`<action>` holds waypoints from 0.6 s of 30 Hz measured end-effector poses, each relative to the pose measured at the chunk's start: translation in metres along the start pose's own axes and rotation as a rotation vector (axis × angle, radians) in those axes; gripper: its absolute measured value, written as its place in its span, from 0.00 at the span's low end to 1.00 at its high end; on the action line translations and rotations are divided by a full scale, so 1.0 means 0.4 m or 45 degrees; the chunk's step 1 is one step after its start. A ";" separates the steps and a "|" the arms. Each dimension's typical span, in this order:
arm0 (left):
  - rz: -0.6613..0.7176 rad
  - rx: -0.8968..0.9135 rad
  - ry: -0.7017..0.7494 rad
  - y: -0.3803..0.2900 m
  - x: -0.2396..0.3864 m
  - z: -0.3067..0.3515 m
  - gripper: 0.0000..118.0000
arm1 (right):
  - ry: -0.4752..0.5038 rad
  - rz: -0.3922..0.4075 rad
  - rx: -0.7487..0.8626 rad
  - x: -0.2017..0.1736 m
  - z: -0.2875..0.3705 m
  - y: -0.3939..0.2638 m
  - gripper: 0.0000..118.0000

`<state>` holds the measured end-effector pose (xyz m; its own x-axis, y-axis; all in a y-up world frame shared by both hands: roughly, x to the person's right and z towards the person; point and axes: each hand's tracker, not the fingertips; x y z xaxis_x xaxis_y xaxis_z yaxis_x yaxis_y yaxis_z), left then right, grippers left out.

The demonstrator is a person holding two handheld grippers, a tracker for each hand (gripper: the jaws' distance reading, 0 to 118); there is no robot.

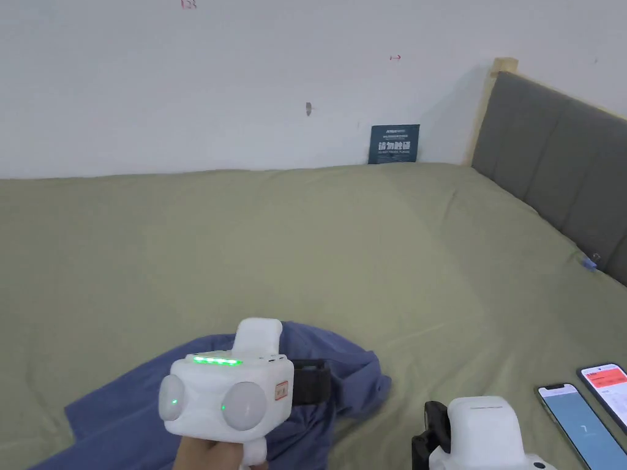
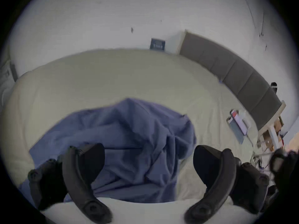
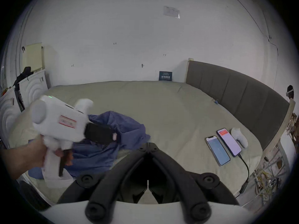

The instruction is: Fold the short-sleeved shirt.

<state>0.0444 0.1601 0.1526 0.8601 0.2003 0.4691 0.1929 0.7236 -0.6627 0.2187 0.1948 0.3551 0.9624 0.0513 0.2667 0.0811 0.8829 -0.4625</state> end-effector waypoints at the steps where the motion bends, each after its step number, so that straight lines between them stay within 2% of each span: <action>1: 0.012 0.047 -0.002 0.004 -0.013 0.058 0.70 | 0.005 -0.003 0.011 -0.004 0.009 0.003 0.00; 2: 0.005 0.131 0.011 0.004 -0.029 0.132 0.32 | 0.014 -0.009 0.027 -0.012 0.026 0.008 0.00; 3: -0.016 0.204 0.057 0.000 -0.041 0.197 0.01 | 0.025 -0.011 0.042 -0.018 0.038 0.013 0.00; 5: 0.011 0.306 0.188 -0.022 -0.081 0.313 0.01 | 0.042 -0.009 0.068 -0.031 0.066 0.024 0.00; 7: 0.067 0.321 0.130 -0.053 -0.125 0.433 0.01 | 0.065 -0.005 0.104 -0.050 0.100 0.033 0.00; 9: 0.147 0.402 0.211 -0.105 -0.168 0.548 0.01 | 0.086 -0.006 0.131 -0.065 0.124 0.038 0.00; 12: 0.133 0.496 0.398 -0.193 -0.203 0.731 0.01 | 0.100 -0.001 0.155 -0.098 0.158 0.040 0.00; 16: 0.119 0.509 0.620 -0.286 -0.263 0.860 0.01 | 0.144 0.006 0.175 -0.146 0.171 0.042 0.00; 18: 0.148 0.504 0.631 -0.318 -0.294 0.887 0.01 | 0.170 0.017 0.181 -0.174 0.172 0.043 0.00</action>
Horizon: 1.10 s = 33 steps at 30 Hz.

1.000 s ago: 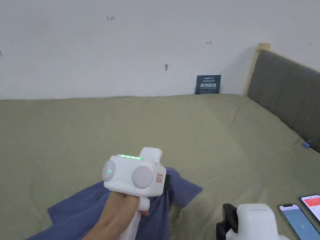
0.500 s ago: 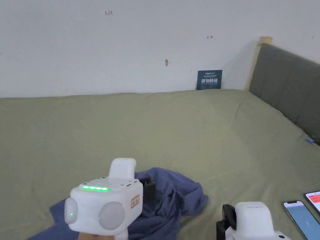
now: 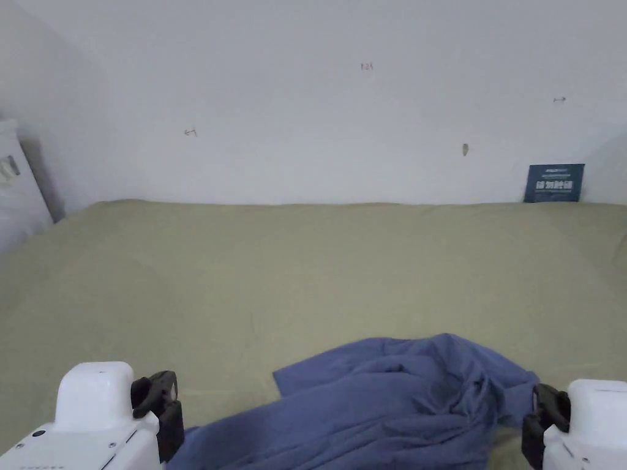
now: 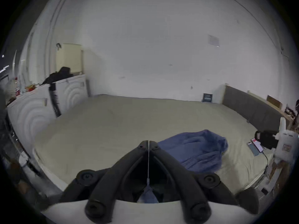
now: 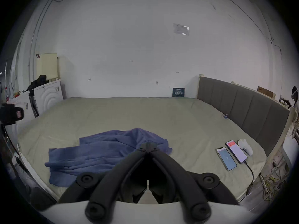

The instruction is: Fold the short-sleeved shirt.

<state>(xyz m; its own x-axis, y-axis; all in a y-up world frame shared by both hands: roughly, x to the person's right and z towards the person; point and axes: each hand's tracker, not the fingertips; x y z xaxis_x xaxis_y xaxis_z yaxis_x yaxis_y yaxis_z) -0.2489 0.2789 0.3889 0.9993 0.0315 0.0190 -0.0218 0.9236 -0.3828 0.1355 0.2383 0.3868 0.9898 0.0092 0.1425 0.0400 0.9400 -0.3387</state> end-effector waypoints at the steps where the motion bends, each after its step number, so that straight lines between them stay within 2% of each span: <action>1: 0.019 -0.018 0.017 0.000 -0.011 0.002 0.01 | 0.009 0.010 -0.004 -0.016 -0.003 0.002 0.00; 7: 0.117 -0.170 -0.007 -0.020 -0.079 -0.065 0.02 | 0.065 0.055 -0.004 -0.074 0.002 0.009 0.00; 14: 0.091 -0.482 0.029 -0.084 -0.154 -0.329 0.02 | 0.073 0.071 -0.054 -0.103 -0.038 -0.011 0.00; 16: 0.050 -0.557 0.011 -0.109 -0.168 -0.403 0.05 | 0.078 0.079 -0.090 -0.110 -0.060 -0.024 0.00; 18: 0.046 -0.618 -0.010 -0.122 -0.163 -0.456 0.20 | 0.081 0.092 -0.125 -0.117 -0.086 -0.039 0.00; 19: 0.033 -0.664 -0.006 -0.129 -0.166 -0.489 0.20 | 0.082 0.101 -0.145 -0.121 -0.100 -0.046 0.00; 20: 0.031 -0.723 0.002 -0.140 -0.167 -0.524 0.47 | 0.086 0.108 -0.165 -0.123 -0.112 -0.055 0.00; 21: 0.015 -0.734 0.035 -0.151 -0.163 -0.545 0.84 | 0.089 0.111 -0.178 -0.125 -0.124 -0.063 0.00; 22: -0.024 -0.737 0.075 -0.163 -0.159 -0.569 0.93 | 0.089 0.114 -0.195 -0.129 -0.134 -0.070 0.00; 26: -0.186 -0.922 0.115 -0.224 -0.148 -0.656 0.91 | 0.083 0.114 -0.236 -0.126 -0.155 -0.098 0.00; 27: -0.184 -0.977 0.095 -0.236 -0.142 -0.661 0.86 | 0.085 0.113 -0.246 -0.122 -0.159 -0.102 0.00; 28: -0.092 -0.913 0.075 -0.223 -0.139 -0.645 0.84 | 0.082 0.113 -0.258 -0.114 -0.161 -0.108 0.00; 29: -0.122 -0.910 0.092 -0.206 -0.134 -0.629 0.77 | 0.071 0.118 -0.266 -0.105 -0.163 -0.113 0.00; 30: -0.132 -0.882 0.039 -0.195 -0.127 -0.614 0.50 | 0.060 0.122 -0.273 -0.095 -0.166 -0.116 0.00; 31: -0.140 -0.835 0.017 -0.186 -0.117 -0.598 0.11 | 0.047 0.113 -0.281 -0.079 -0.168 -0.118 0.00; 32: -0.147 -0.807 0.021 -0.186 -0.101 -0.589 0.02 | 0.033 0.077 -0.295 -0.056 -0.169 -0.119 0.00; 33: -0.158 -0.816 0.023 -0.176 -0.098 -0.585 0.02 | 0.016 0.032 -0.310 -0.034 -0.170 -0.118 0.00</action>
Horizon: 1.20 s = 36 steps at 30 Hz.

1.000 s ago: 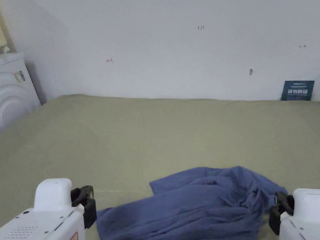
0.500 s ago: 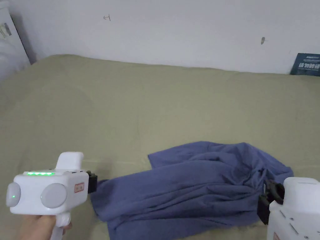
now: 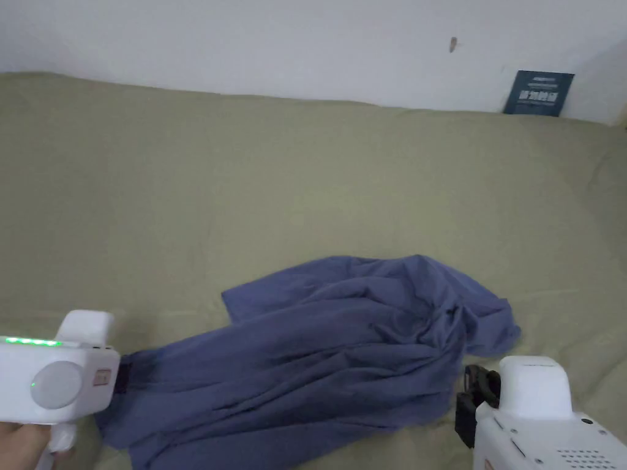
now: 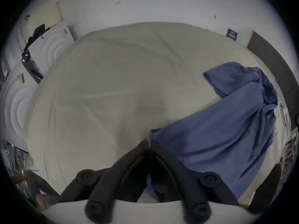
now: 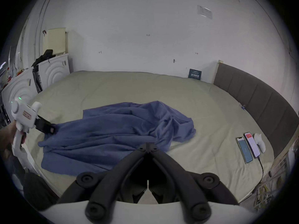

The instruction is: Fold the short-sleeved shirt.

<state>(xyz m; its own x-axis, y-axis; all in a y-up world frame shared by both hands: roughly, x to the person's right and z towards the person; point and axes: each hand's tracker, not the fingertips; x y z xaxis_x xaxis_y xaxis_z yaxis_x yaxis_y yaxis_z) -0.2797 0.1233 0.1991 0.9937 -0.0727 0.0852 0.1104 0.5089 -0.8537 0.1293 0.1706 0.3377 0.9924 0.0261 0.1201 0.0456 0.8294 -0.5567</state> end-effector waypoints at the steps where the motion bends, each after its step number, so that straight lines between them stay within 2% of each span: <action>1: -0.021 -0.029 0.004 0.005 0.006 0.000 0.02 | -0.010 -0.022 -0.008 0.026 0.000 0.000 0.00; 4: -0.024 -0.017 -0.012 -0.006 0.017 -0.006 0.02 | -0.126 -0.006 -0.025 0.102 -0.015 0.002 0.00; 8: -0.037 -0.011 -0.013 -0.007 0.016 -0.013 0.02 | -0.186 -0.048 -0.067 0.216 -0.115 0.049 0.00; 12: -0.023 -0.006 -0.038 -0.007 0.005 -0.011 0.02 | -0.144 -0.075 -0.190 0.313 -0.290 0.108 0.00; 13: -0.014 -0.005 -0.045 -0.007 0.002 -0.011 0.02 | -0.094 -0.045 -0.259 0.330 -0.340 0.121 0.00; 14: -0.004 -0.007 -0.051 -0.006 0.000 -0.011 0.02 | -0.095 -0.012 -0.331 0.337 -0.384 0.130 0.01; 16: 0.005 -0.009 -0.059 -0.004 0.000 -0.019 0.02 | -0.112 0.040 -0.344 0.347 -0.443 0.138 0.03; 17: 0.010 -0.009 -0.062 -0.003 0.000 -0.021 0.02 | -0.097 0.039 -0.363 0.350 -0.473 0.142 0.21; 18: 0.011 -0.010 -0.063 -0.004 0.000 -0.023 0.02 | -0.068 0.039 -0.427 0.353 -0.503 0.142 0.69; 19: 0.012 -0.008 -0.062 -0.003 0.000 -0.023 0.02 | -0.042 0.030 -0.470 0.341 -0.521 0.144 0.93; 20: 0.012 -0.007 -0.060 -0.003 0.002 -0.029 0.02 | -0.050 0.041 -0.437 0.330 -0.537 0.145 0.95; 21: 0.011 -0.007 -0.059 -0.002 0.003 -0.033 0.02 | -0.068 0.081 -0.463 0.319 -0.558 0.144 0.88; 23: 0.008 -0.012 -0.057 0.002 0.003 -0.033 0.02 | -0.096 0.151 -0.515 0.302 -0.598 0.133 0.84; 24: 0.010 -0.016 -0.057 0.003 0.003 -0.040 0.02 | -0.091 0.161 -0.550 0.298 -0.612 0.125 0.77; 25: 0.012 -0.021 -0.056 0.005 0.003 -0.041 0.02 | -0.028 0.138 -0.592 0.293 -0.621 0.119 0.68; 26: 0.013 -0.025 -0.054 0.007 0.003 -0.041 0.02 | -0.060 0.112 -0.569 0.283 -0.608 0.130 0.65; 27: 0.013 -0.025 -0.054 0.008 0.003 -0.040 0.02 | -0.064 0.125 -0.571 0.279 -0.591 0.145 0.50; 28: 0.013 -0.026 -0.053 0.008 0.002 -0.039 0.02 | 0.036 0.125 -0.554 0.267 -0.567 0.156 0.18; 29: 0.013 -0.029 -0.054 0.010 -0.002 -0.036 0.02 | 0.010 0.143 -0.531 0.251 -0.550 0.163 0.02; 30: 0.021 -0.033 -0.057 0.015 -0.007 -0.028 0.02 | -0.057 0.193 -0.495 0.240 -0.529 0.169 0.02; 31: 0.053 -0.027 -0.056 0.020 -0.015 -0.012 0.02 | -0.024 0.191 -0.494 0.247 -0.498 0.181 0.02; 36: 0.171 0.186 -0.051 0.075 -0.093 0.153 0.02 | -0.054 0.086 -0.263 0.312 -0.312 0.295 0.02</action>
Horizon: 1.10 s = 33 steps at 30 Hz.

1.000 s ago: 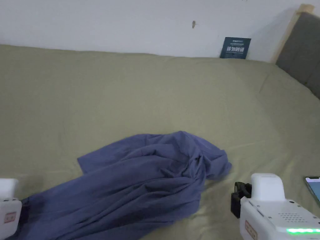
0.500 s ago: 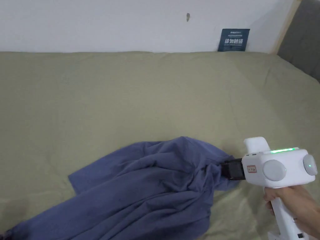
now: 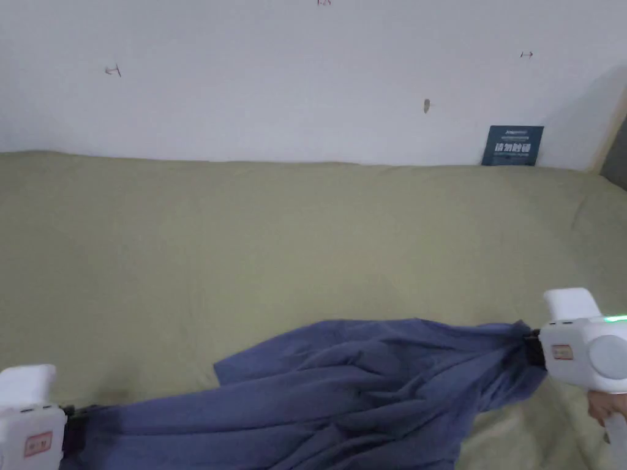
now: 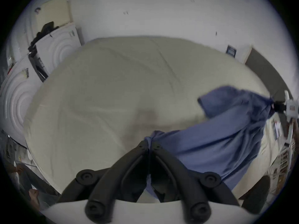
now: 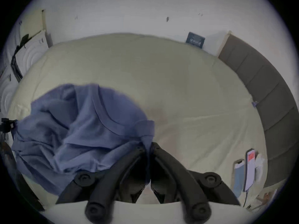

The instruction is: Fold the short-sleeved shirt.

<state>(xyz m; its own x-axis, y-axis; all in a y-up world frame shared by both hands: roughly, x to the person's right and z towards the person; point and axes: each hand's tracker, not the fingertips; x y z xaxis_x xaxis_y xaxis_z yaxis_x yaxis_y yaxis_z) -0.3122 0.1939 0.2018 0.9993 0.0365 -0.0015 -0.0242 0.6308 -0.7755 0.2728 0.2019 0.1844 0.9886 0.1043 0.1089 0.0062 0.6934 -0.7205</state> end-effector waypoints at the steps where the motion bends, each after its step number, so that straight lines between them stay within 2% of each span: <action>1: -0.008 0.056 0.028 0.024 -0.004 0.045 0.02 | -0.005 -0.031 0.047 0.020 0.049 0.020 0.02; 3: -0.023 0.146 0.039 0.076 -0.013 0.121 0.02 | 0.061 -0.088 0.087 0.057 0.135 0.055 0.02; 4: -0.029 0.185 0.051 0.097 -0.014 0.159 0.02 | 0.069 -0.086 0.121 0.063 0.180 0.070 0.02; 7: -0.018 0.307 0.075 0.170 -0.018 0.260 0.02 | -0.011 0.017 0.226 0.065 0.292 0.111 0.02; 11: -0.072 0.403 0.082 0.254 0.002 0.360 0.02 | -0.039 -0.007 0.347 0.088 0.412 0.175 0.02; 14: -0.093 0.467 0.101 0.315 0.026 0.401 0.02 | -0.098 0.014 0.420 0.096 0.469 0.231 0.02; 19: -0.058 0.543 0.123 0.456 0.067 0.422 0.02 | -0.142 -0.011 0.496 0.127 0.502 0.351 0.02; 22: -0.060 0.599 0.156 0.541 0.099 0.411 0.02 | -0.190 0.024 0.523 0.130 0.497 0.433 0.02; 28: -0.094 0.650 0.230 0.712 0.171 0.356 0.02 | -0.289 0.048 0.547 0.136 0.422 0.594 0.02; 33: -0.099 0.673 0.280 0.813 0.210 0.276 0.02 | -0.327 0.037 0.571 0.147 0.337 0.686 0.02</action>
<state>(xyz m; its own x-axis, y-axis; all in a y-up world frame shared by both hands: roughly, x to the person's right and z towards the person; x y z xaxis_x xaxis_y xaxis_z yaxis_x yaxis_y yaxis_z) -0.2391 0.4875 0.0192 0.9796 -0.1513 -0.1320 0.0953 0.9290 -0.3576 0.3122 0.4943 0.0855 0.9183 0.2604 0.2983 -0.1412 0.9192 -0.3676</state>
